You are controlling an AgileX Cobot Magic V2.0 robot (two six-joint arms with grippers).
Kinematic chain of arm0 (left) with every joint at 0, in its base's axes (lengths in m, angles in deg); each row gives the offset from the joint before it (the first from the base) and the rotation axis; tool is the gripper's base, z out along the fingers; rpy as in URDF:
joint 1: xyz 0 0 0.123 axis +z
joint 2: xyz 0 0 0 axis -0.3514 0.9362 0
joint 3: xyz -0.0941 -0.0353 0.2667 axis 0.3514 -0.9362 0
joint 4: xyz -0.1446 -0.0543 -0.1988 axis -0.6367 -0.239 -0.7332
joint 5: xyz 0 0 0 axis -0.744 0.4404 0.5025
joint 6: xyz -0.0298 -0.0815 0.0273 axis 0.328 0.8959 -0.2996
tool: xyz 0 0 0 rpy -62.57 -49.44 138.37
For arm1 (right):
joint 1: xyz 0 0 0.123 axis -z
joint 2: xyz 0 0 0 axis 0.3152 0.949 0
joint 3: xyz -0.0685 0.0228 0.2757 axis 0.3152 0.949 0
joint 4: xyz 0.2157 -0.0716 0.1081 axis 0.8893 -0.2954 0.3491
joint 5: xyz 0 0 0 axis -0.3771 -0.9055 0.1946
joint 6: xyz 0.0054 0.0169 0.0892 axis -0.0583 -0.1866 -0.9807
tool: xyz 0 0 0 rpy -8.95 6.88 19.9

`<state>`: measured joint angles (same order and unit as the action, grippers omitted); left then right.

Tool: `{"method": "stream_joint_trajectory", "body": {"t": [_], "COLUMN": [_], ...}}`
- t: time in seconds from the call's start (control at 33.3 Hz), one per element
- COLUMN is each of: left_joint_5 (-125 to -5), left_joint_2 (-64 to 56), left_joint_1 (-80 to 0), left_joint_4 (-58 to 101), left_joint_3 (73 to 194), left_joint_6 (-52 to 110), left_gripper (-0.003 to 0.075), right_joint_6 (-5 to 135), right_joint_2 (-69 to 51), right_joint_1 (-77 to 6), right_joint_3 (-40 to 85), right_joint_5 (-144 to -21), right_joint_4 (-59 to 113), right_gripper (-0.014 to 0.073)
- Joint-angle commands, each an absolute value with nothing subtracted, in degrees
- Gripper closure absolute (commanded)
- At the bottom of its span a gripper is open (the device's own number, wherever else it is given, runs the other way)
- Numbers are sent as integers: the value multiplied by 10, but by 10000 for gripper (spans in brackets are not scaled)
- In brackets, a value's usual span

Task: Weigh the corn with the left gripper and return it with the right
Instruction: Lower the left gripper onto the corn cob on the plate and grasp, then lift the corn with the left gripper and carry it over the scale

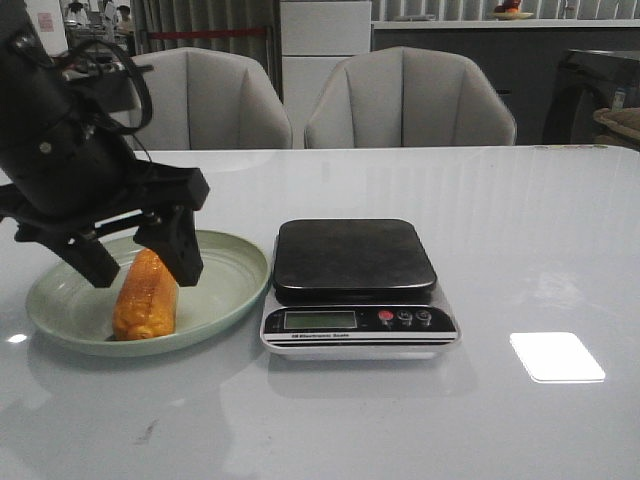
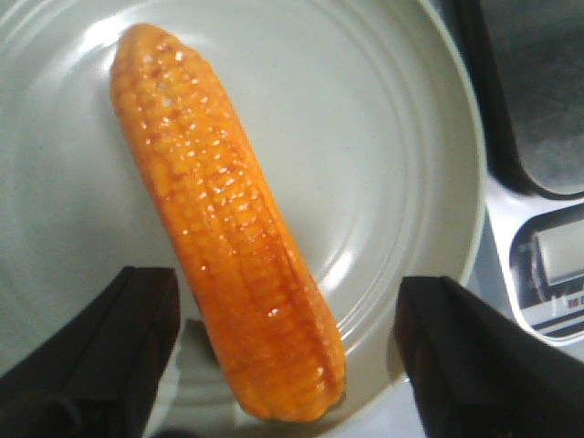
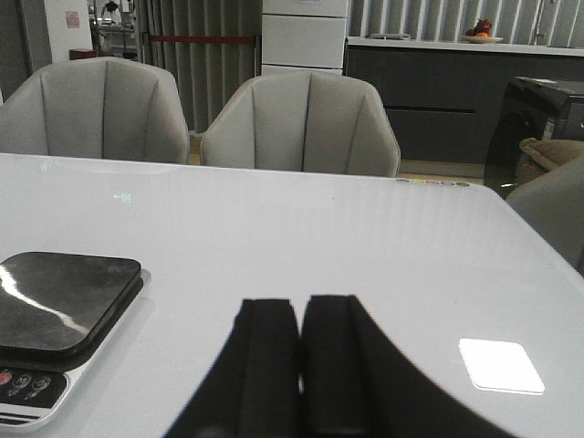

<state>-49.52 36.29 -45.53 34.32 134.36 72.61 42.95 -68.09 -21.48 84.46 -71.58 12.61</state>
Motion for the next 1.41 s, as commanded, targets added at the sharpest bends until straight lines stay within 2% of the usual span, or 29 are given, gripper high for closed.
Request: {"method": "stream_joint_trajectory", "body": {"t": [0.0,0.15,0.3,0.42,0.9,1.02,1.26,1.38], "left_joint_5": [-497,-474,-455,-434,-456,-456,-486,-508], "left_joint_2": [373,405,408,404,435,458,476,476], "left_joint_1": [-458,-458,-458,-464,-574,-581,-582,-582], "left_joint_4": [334,334,333,333,296,269,232,213], "left_joint_3": [1375,1398,1432,1478,1580,1595,1600,1600], "left_joint_6": [730,730,730,730,730,730,730,730], "left_gripper": [228,324,505,608,595,526,272,244], "right_joint_6": [429,429,429,429,429,429,429,429], "right_joint_2": [-692,-692,-692,-692,-692,-692,-692,-692], "right_joint_1": [-216,-216,-216,-216,-216,-216,-216,-216], "right_joint_3": [850,850,850,850,850,850,850,850], "right_joint_5": [-672,-672,-672,-672,-672,-672,-672,-672], "right_joint_4": [123,123,123,123,123,123,123,123], "right_gripper": [439,439,439,439,439,439,439,439]}}
